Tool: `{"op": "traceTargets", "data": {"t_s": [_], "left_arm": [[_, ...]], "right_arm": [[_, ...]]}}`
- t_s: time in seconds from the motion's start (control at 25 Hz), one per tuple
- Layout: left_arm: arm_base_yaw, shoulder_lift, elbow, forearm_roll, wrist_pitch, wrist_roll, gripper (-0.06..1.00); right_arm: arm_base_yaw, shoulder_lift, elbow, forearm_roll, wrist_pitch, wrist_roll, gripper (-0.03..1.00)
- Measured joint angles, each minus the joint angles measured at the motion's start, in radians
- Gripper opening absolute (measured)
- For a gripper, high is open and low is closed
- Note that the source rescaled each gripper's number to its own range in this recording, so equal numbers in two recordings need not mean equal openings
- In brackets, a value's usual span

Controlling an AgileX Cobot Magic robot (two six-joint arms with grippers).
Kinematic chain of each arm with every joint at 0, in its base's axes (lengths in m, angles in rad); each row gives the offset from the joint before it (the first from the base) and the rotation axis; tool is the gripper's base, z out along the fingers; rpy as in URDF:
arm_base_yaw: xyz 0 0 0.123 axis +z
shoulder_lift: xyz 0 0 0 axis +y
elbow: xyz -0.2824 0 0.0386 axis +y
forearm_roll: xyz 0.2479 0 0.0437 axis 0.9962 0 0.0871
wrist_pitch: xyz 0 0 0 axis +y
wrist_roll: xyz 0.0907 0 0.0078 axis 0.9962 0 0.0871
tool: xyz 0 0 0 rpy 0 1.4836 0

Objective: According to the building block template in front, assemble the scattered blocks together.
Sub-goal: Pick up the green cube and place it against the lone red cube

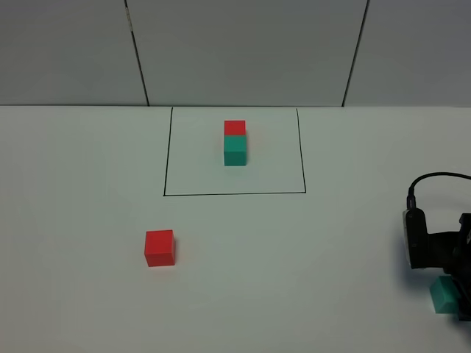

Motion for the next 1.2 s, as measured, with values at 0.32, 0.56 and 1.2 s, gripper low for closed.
{"op": "traceTargets", "data": {"t_s": [0.32,0.56,1.2], "left_arm": [[0.0,0.0,0.0,0.0,0.0,0.0,0.78],[0.0,0.0,0.0,0.0,0.0,0.0,0.78],[0.0,0.0,0.0,0.0,0.0,0.0,0.78]], "right_arm": [[0.0,0.032,-0.002,0.048,-0.003,-0.042,0.69],[0.0,0.037,-0.009,0.049,-0.003,-0.043,0.6],[0.002,0.038,-0.009,0.047,0.0,-0.022,0.0]]}}
